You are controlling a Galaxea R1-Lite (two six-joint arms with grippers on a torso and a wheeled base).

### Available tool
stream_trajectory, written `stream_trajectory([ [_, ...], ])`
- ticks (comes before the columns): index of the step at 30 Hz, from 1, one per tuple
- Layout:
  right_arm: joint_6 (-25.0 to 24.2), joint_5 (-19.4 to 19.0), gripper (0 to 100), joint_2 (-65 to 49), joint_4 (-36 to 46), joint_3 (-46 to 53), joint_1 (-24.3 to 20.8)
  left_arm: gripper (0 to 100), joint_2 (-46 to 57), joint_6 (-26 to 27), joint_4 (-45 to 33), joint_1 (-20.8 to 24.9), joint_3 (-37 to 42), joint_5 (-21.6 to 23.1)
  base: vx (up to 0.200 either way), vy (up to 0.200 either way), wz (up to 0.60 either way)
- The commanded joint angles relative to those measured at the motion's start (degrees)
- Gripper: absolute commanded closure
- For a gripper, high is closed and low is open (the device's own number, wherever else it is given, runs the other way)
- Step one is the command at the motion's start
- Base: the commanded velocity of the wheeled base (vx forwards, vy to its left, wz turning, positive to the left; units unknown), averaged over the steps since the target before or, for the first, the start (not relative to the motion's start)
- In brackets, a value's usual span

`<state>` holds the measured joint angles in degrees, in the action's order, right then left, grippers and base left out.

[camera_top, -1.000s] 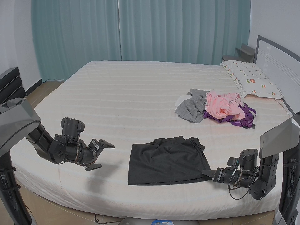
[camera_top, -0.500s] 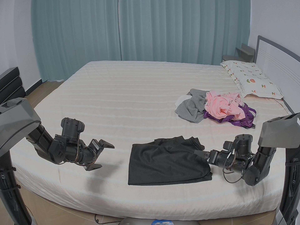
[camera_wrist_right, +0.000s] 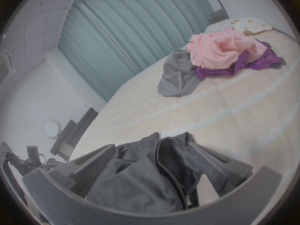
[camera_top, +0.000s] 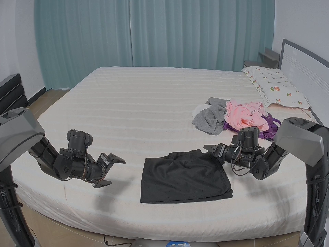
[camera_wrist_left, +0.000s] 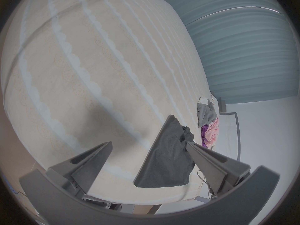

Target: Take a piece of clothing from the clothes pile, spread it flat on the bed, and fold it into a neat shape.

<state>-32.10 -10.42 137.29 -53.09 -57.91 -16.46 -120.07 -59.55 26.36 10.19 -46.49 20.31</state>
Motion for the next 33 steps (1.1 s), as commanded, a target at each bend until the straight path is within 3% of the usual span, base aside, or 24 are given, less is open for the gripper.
stream_trajectory([
  [1,0.02,0.40,0,4.83,1.50,-4.32,-0.24,0,0.01,-0.04,0.01,0.00,0.09,-0.09,0.000,0.000,0.00],
  [3,0.19,0.40,0,5.71,1.59,-5.38,-0.59,0,0.01,-0.04,0.01,0.00,0.09,-0.09,0.000,0.000,0.00],
  [4,0.28,0.49,100,5.97,1.59,-5.73,-0.59,0,0.01,-0.04,0.01,0.00,0.09,-0.09,0.000,0.000,0.00],
  [12,0.55,2.07,100,6.41,1.67,-7.49,-0.15,0,-0.96,-0.04,0.10,0.44,-1.05,-1.76,0.000,0.000,0.00],
  [19,0.55,3.57,100,5.09,1.59,-7.49,3.01,0,-4.92,-0.04,-0.69,5.37,-8.26,-7.04,0.000,0.000,0.00],
  [22,0.28,3.57,100,5.00,1.50,-7.05,4.06,0,-8.96,0.22,-1.13,7.74,-15.56,-10.91,0.000,0.000,0.00],
  [27,-0.07,3.66,100,5.18,1.32,-6.96,4.86,0,-15.55,0.93,-6.67,10.20,-26.98,-13.37,0.000,0.000,0.00],
  [33,-0.25,3.57,100,5.97,1.15,-6.96,4.94,0,-21.88,5.32,-8.95,12.66,-34.19,-18.55,0.000,0.000,0.00],
])
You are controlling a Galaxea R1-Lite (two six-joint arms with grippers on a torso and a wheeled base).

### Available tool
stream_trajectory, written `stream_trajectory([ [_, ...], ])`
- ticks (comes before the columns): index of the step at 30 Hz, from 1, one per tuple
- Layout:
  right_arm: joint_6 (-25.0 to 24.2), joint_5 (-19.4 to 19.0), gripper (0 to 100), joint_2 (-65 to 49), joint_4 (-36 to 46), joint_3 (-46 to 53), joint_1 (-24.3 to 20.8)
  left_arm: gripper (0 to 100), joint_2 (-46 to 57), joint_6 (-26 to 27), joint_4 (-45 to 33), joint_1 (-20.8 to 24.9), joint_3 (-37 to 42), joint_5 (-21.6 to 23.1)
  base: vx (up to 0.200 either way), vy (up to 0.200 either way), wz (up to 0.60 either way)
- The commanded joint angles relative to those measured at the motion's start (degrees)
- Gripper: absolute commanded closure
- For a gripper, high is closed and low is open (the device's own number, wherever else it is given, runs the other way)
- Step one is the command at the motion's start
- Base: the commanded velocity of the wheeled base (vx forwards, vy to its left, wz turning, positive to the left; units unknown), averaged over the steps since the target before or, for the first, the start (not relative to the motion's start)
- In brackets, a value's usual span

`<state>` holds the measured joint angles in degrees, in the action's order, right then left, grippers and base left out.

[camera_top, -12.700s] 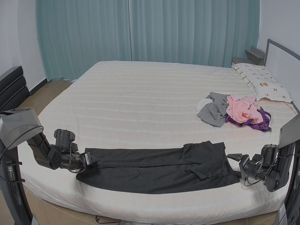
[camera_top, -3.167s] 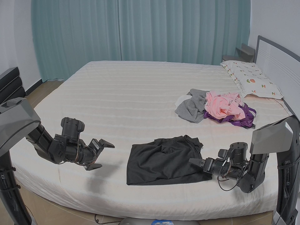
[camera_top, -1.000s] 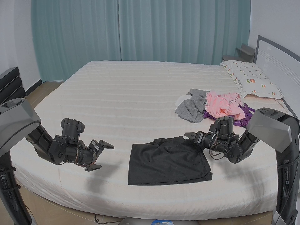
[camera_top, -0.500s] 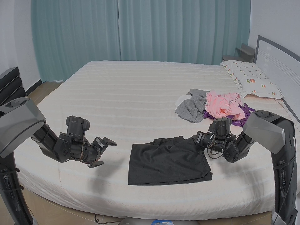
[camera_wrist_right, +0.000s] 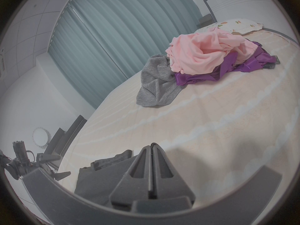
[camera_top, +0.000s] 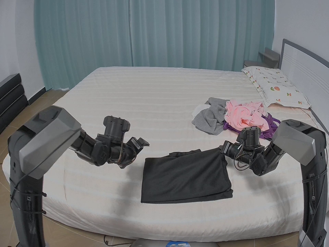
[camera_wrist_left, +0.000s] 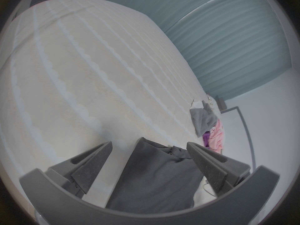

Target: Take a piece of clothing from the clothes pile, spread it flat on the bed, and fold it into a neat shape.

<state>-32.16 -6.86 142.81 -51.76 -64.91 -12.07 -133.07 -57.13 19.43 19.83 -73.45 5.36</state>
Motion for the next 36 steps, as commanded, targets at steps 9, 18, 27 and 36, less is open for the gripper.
stream_trajectory([
  [9,-1.85,0.01,100,0.36,-0.18,0.49,0.38,100,-12.30,3.07,-5.81,3.81,-14.79,-4.22,0.000,0.000,0.00],
  [18,-1.77,0.01,100,0.71,-0.27,0.14,0.38,100,-12.74,2.63,-8.18,3.46,-16.20,-7.56,0.000,0.000,0.00],
  [27,-1.77,0.18,100,2.91,0.08,-2.23,0.38,100,-12.30,0.70,-8.27,2.49,-16.11,-9.49,0.000,0.000,0.00],
  [36,-1.77,0.27,100,4.05,0.35,-3.46,0.38,100,-12.65,0.61,-8.27,2.58,-16.11,-9.23,0.000,0.000,0.00],
])
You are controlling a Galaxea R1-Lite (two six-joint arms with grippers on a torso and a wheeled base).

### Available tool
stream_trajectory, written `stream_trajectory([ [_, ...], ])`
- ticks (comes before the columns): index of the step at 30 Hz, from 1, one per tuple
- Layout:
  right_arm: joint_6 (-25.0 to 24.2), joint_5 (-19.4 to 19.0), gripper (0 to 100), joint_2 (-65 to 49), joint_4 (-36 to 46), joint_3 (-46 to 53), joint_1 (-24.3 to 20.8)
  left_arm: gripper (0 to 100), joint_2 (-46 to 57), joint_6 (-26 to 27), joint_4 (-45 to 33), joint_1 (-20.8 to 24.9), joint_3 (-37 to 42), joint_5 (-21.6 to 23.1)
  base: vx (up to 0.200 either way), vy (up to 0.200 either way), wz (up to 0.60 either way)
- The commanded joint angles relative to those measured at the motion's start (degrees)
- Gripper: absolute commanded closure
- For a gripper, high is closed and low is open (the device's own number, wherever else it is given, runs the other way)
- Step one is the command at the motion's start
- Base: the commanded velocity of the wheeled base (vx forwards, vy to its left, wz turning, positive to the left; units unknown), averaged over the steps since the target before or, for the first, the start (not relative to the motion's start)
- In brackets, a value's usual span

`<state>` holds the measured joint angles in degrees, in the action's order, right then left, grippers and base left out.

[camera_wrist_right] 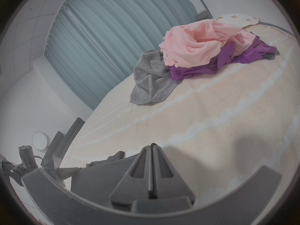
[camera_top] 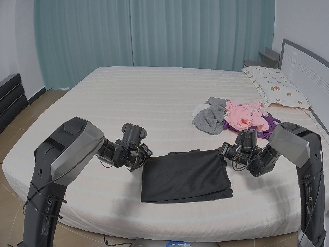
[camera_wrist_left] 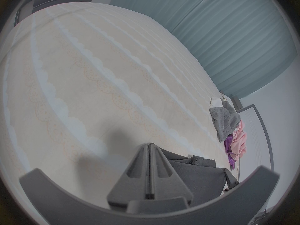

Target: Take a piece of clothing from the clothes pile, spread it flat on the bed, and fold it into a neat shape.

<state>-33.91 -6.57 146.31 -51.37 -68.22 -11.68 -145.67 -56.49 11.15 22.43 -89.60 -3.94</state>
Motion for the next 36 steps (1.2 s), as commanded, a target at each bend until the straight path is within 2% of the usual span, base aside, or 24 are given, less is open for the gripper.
stream_trajectory([
  [1,-0.01,-0.02,0,0.38,-0.04,0.02,-0.19,100,0.03,-0.11,-0.08,-0.02,0.13,0.25,0.000,0.000,0.00],
  [2,-0.01,-0.02,0,0.20,-0.31,0.28,-0.19,100,0.03,-0.20,0.01,-0.02,0.13,0.33,0.000,0.000,0.00],
  [3,-0.19,-0.20,0,-0.33,-0.75,0.72,-0.19,0,0.21,-0.29,-0.08,-0.02,0.13,0.33,0.000,0.000,0.00],
  [6,-0.98,-0.37,0,-2.26,-0.84,2.12,-0.10,0,0.65,-0.37,0.01,-0.11,0.48,0.42,0.000,0.000,0.00],
  [9,-5.20,-2.13,0,-8.15,-1.54,7.93,-0.01,0,3.99,-0.99,0.10,-0.90,3.47,0.60,0.000,0.000,0.00],
  [11,-6.08,-3.01,0,-10.61,-2.33,11.27,0.16,0,6.01,-1.87,0.54,-1.51,6.10,0.95,0.000,0.000,0.00],
  [16,-6.95,-8.37,0,-18.69,-8.57,28.49,-0.10,0,15.06,-6.35,1.94,-3.62,18.85,7.28,0.000,0.000,0.00],
  [22,-6.87,-10.04,0,-22.30,-15.25,42.29,-1.33,0,22.09,-10.75,11.08,-3.53,33.79,9.30,0.000,0.000,0.00],
  [27,-8.54,-9.78,0,-21.24,-19.29,45.98,-2.30,0,21.92,-13.03,19.43,-2.92,38.27,9.65,0.000,0.000,0.00],
  [36,-12.40,-9.78,0,-19.31,-19.73,45.10,-3.00,0,21.12,-12.77,21.54,-3.01,39.42,10.18,0.000,0.000,0.00],
])
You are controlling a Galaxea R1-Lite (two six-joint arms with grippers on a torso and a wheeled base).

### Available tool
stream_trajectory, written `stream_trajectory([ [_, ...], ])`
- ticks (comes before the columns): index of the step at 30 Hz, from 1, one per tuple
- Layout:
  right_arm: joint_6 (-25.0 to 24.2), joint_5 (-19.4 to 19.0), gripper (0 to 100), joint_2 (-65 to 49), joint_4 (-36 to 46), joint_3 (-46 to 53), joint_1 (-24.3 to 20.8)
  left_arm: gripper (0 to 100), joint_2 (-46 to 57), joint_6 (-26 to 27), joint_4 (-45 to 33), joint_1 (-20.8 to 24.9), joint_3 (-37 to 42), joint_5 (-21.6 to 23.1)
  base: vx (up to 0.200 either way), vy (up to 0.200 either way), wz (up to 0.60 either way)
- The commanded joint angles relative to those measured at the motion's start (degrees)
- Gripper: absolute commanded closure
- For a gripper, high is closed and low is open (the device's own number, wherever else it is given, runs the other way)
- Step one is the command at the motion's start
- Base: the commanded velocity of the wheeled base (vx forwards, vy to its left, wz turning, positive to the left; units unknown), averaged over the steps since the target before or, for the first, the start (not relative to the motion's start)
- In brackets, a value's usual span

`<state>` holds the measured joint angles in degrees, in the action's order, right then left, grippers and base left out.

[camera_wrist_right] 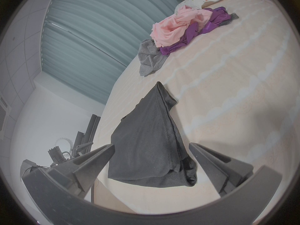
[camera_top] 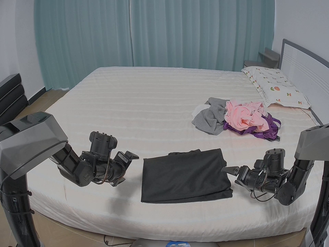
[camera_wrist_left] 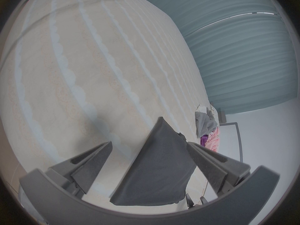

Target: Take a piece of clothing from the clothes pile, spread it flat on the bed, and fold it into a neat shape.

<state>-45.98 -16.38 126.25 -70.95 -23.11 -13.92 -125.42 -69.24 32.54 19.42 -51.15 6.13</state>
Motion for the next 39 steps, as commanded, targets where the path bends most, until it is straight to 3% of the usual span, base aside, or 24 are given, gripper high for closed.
stream_trajectory([
  [1,-0.34,0.04,0,0.93,-0.33,0.00,-1.02,0,0.88,-0.02,0.16,0.00,0.97,0.11,0.000,0.000,0.00],
  [30,0.10,0.39,0,4.54,-2.88,0.17,-3.39,0,0.52,0.16,0.16,0.18,0.61,0.02,0.000,0.000,0.00],
  [39,0.81,0.56,0,5.50,-3.85,-0.18,-2.07,0,0.44,0.16,0.16,0.18,0.61,0.02,0.000,0.000,0.00],
])
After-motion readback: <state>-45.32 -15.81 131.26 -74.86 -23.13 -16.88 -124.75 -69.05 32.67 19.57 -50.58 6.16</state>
